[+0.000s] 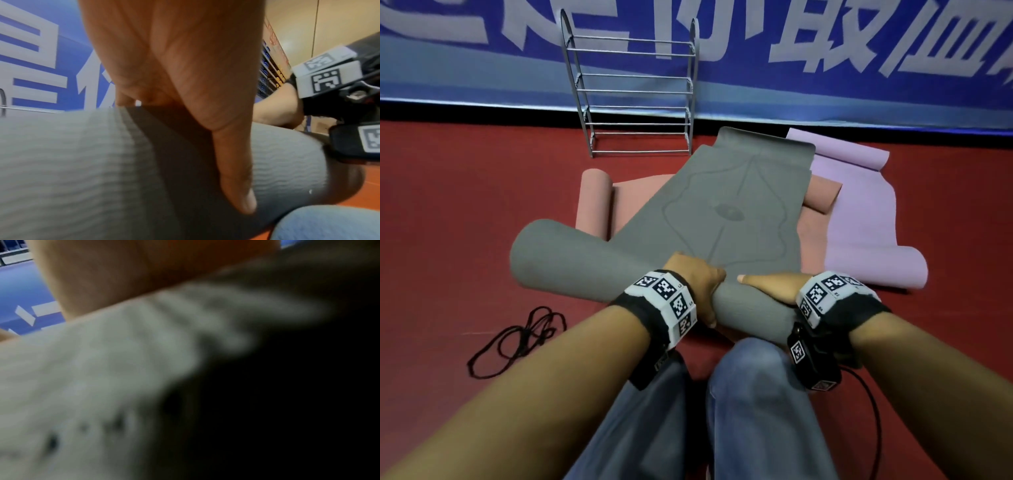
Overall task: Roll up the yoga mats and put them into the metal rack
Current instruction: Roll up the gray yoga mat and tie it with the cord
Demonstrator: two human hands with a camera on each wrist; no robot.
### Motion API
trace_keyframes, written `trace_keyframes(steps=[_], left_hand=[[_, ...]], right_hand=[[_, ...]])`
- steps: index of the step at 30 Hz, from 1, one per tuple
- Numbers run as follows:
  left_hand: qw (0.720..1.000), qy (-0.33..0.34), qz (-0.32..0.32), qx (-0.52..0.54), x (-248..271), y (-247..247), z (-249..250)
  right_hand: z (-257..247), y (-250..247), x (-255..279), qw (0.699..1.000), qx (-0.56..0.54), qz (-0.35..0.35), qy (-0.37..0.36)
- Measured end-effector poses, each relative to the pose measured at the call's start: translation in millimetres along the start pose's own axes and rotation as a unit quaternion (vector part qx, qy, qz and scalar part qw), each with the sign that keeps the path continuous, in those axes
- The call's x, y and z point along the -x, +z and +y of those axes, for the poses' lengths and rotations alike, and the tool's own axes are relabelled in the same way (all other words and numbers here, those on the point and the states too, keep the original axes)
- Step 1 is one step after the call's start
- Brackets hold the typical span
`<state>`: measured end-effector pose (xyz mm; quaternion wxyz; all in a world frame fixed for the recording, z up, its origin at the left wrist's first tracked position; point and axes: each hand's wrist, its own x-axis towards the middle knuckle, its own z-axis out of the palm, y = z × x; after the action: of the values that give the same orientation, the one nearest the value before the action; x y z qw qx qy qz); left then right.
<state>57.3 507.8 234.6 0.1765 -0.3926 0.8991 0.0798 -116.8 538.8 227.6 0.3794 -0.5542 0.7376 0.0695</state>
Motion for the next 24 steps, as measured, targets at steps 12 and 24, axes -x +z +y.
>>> trace_keyframes(steps=[12,24], left_hand=[[0.974,-0.095,0.000,0.205,-1.0,2.6,-44.9],[0.964,-0.087,-0.057,0.244,29.0,-5.5,-68.5]], right_hand=[[-10.1,10.5,1.0,0.980,-0.024,0.157,-0.120],[5.0,-24.2,15.5,0.981,0.048,0.085,-0.166]])
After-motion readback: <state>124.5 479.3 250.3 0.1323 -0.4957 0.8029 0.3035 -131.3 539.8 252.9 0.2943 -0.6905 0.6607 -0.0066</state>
